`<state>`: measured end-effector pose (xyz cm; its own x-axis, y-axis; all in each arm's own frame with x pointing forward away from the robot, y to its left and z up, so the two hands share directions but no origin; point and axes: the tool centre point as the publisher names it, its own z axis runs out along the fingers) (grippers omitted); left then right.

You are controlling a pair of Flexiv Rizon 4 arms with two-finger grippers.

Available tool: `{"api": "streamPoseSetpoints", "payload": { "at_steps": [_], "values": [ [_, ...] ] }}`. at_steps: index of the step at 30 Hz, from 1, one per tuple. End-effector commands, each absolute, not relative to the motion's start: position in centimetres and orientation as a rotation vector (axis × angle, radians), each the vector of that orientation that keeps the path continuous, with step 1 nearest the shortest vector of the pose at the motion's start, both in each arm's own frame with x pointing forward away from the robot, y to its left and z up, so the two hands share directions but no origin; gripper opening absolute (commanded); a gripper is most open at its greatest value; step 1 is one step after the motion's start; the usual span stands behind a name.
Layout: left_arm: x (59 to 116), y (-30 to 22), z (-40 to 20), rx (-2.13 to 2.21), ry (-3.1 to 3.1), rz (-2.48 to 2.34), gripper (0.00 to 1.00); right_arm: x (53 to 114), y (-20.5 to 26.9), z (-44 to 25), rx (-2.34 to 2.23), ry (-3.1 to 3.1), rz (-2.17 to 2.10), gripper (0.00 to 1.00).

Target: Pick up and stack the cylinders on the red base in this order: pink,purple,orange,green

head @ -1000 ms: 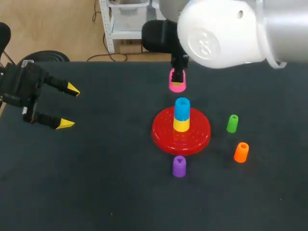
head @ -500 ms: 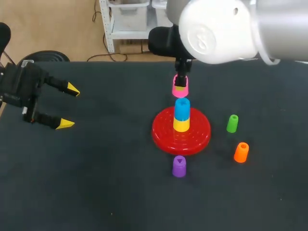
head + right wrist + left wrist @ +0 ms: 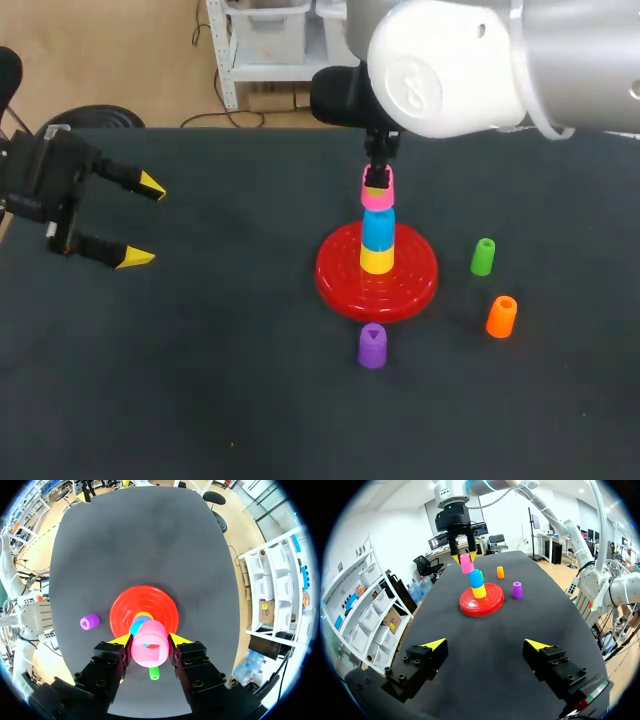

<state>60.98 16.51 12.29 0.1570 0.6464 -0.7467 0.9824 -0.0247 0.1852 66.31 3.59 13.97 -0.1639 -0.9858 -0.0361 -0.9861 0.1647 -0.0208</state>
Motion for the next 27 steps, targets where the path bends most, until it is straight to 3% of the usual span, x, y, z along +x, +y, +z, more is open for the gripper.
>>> {"api": "streamPoseSetpoints", "payload": {
  "at_steps": [1, 27],
  "values": [
    [61.0, 16.6, 12.2, 1.746, 1.558, -0.619, 1.00, 65.9, 3.1, 13.9, -1.996, 2.370, 0.010, 0.00],
    [61.0, 16.6, 12.2, 1.746, 1.558, -0.619, 1.00, 65.5, 3.2, 12.6, -2.015, 2.387, 0.059, 0.00]
  ]
}}
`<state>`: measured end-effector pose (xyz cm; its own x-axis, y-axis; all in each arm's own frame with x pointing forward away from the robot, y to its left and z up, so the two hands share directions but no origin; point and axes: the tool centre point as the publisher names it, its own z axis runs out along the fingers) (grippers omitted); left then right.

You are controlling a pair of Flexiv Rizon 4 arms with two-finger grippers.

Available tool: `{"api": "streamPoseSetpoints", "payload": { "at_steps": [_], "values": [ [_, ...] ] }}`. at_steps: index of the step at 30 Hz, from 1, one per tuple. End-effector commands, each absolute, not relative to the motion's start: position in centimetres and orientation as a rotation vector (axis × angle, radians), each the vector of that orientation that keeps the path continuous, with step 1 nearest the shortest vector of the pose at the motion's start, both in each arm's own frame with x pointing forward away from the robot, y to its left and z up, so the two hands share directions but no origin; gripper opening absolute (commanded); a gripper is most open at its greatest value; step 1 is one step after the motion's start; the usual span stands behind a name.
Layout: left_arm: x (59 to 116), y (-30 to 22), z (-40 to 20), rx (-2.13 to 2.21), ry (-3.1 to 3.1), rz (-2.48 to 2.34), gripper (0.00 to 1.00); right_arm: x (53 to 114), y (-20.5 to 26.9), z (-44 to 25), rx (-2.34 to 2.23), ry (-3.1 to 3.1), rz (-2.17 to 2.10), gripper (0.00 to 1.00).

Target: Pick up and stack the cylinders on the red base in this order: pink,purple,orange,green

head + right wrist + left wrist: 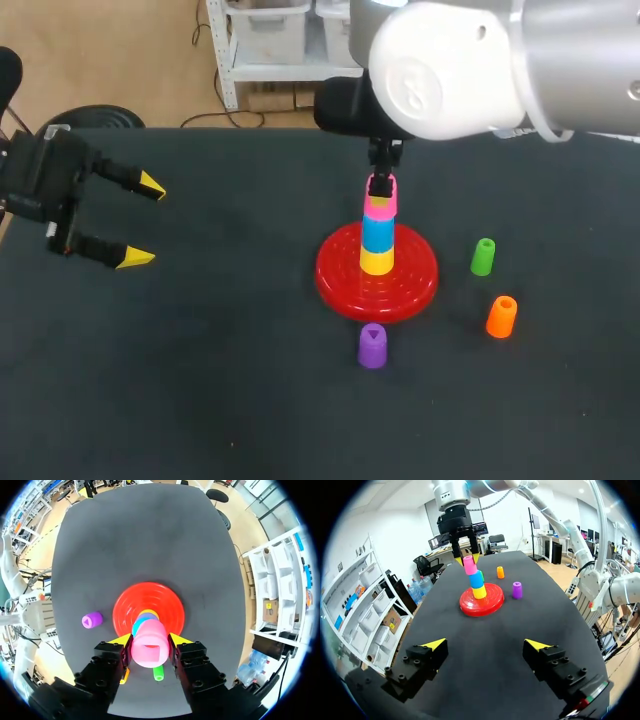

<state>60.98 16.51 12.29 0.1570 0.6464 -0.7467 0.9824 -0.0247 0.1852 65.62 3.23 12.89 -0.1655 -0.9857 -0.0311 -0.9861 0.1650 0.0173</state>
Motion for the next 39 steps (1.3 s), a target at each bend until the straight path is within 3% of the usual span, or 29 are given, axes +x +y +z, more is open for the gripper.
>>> {"api": "streamPoseSetpoints", "payload": {
  "at_steps": [1, 39],
  "values": [
    [60.97, 16.58, 12.18, 1.746, 1.558, -0.619, 1.00, 65.49, 3.17, 12.60, -2.013, 2.386, 0.061, 0.00],
    [60.97, 16.58, 12.18, 1.746, 1.558, -0.619, 1.00, 64.98, 3.15, 12.96, -2.009, 2.395, 0.029, 0.00]
  ]
}}
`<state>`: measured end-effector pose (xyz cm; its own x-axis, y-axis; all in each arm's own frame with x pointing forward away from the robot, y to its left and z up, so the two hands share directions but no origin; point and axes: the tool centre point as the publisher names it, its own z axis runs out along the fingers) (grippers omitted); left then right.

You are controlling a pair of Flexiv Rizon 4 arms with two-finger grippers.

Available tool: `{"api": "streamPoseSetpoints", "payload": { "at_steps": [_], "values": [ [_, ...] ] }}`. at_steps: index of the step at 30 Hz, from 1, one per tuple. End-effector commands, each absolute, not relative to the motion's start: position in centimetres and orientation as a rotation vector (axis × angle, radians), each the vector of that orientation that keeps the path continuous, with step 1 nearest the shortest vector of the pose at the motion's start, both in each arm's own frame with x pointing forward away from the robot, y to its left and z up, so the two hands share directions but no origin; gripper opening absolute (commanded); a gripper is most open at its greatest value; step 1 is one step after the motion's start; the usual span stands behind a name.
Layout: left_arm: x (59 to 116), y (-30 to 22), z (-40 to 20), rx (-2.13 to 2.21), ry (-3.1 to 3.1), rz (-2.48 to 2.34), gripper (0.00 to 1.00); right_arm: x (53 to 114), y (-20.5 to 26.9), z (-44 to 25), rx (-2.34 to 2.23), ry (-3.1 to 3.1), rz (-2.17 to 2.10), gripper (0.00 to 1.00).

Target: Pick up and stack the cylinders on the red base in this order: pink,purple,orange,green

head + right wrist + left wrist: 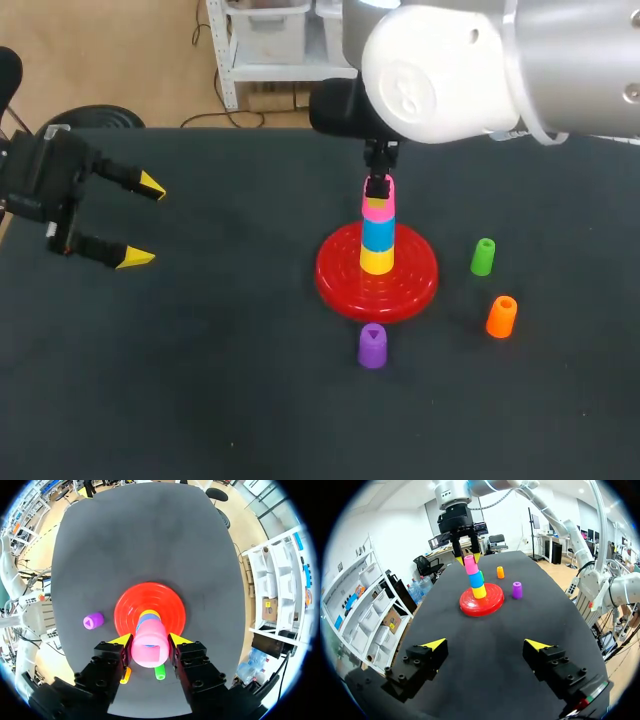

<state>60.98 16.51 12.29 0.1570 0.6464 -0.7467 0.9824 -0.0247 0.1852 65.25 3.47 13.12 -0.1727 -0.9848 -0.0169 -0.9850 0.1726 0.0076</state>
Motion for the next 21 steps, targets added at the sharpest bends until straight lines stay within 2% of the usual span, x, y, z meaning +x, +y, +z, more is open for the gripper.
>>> {"api": "streamPoseSetpoints", "payload": {
  "at_steps": [1, 21],
  "values": [
    [60.97, 16.58, 12.18, 1.746, 1.558, -0.619, 1.00, 64.97, 3.12, 12.92, -2.011, 2.399, 0.026, 0.00],
    [60.97, 16.58, 12.18, 1.746, 1.558, -0.619, 1.00, 65.00, 3.07, 13.10, -2.013, 2.390, 0.043, 0.00]
  ]
}}
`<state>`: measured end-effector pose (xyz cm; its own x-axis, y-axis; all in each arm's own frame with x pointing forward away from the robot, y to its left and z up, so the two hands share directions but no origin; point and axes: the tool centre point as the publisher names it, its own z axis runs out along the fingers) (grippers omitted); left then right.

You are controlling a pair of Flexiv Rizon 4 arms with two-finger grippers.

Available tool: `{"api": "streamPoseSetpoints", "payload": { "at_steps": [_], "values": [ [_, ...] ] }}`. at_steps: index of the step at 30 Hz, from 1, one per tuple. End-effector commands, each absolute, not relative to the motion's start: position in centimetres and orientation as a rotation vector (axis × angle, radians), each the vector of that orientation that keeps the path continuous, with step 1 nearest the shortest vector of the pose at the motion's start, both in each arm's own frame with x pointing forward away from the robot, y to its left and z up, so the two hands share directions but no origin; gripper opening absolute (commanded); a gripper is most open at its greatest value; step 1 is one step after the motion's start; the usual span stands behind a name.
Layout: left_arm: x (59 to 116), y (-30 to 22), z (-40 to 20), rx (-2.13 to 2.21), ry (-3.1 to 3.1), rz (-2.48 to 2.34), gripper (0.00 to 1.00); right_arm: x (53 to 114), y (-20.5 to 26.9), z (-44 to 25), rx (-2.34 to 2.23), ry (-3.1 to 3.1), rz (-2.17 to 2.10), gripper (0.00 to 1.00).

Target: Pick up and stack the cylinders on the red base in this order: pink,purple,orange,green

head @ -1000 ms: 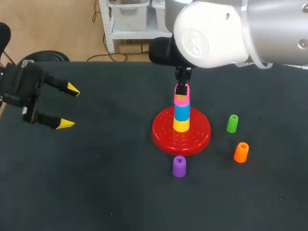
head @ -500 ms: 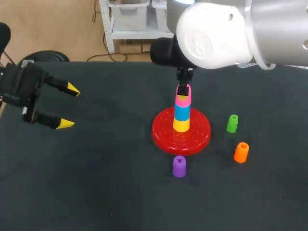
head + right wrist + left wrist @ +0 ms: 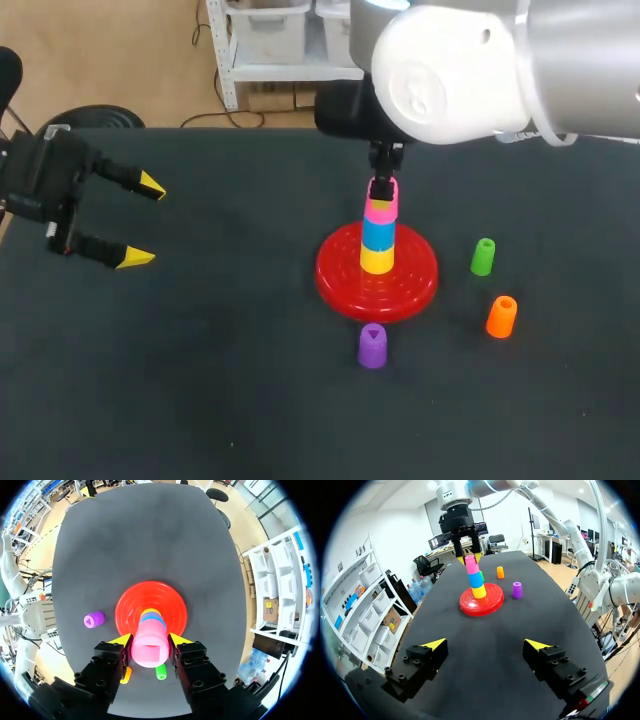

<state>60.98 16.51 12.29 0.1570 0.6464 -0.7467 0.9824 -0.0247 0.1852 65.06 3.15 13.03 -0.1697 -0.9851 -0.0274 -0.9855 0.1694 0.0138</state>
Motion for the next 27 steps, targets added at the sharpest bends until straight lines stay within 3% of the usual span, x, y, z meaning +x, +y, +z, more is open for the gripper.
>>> {"api": "streamPoseSetpoints", "payload": {
  "at_steps": [1, 27],
  "values": [
    [61.0, 16.6, 12.2, 1.746, 1.558, -0.619, 1.00, 65.0, 3.1, 13.1, -2.014, 2.390, 0.043, 0.00],
    [61.0, 16.6, 12.2, 1.746, 1.558, -0.619, 1.00, 65.3, 3.5, 11.4, -2.035, 2.413, 0.099, 0.00]
  ]
}}
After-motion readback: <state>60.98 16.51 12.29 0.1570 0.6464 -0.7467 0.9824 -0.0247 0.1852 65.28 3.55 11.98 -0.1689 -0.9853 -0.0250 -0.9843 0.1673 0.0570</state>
